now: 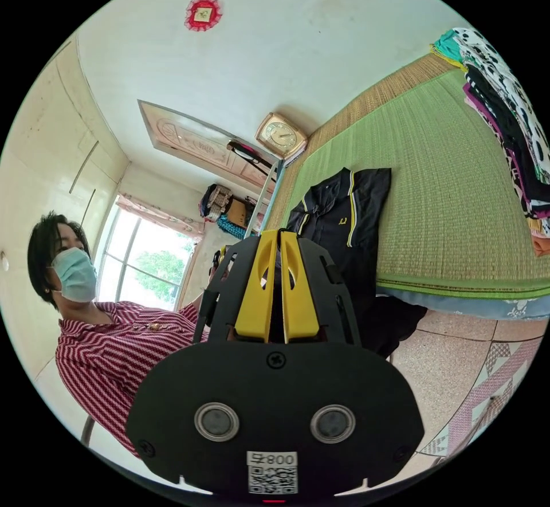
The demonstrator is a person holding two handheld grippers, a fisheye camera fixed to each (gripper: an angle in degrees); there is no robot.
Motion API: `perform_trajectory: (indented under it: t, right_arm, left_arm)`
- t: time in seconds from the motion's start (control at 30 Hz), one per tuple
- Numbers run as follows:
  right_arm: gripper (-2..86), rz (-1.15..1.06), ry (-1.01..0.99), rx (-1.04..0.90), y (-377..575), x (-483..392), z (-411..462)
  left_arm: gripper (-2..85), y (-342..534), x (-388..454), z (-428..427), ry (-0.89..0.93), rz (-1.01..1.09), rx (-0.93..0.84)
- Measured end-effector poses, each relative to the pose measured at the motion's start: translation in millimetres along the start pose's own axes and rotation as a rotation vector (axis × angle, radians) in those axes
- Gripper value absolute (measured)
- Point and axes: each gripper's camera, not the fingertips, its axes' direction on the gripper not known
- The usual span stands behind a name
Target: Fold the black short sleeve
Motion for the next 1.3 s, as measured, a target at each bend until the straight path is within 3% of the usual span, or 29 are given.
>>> perform_trajectory:
  t: [0.73, 1.3]
  right_arm:
    - [0.5, 0.201, 0.086, -0.061, -100, 148, 219]
    - [0.2, 0.417, 0.049, -0.106, -86, 279, 368]
  left_arm:
    - [0.7, -222, 102, 137, -0.188, -0.113, 0.007]
    - [2.3, -319, 127, 197, -0.36, -0.294, 0.063]
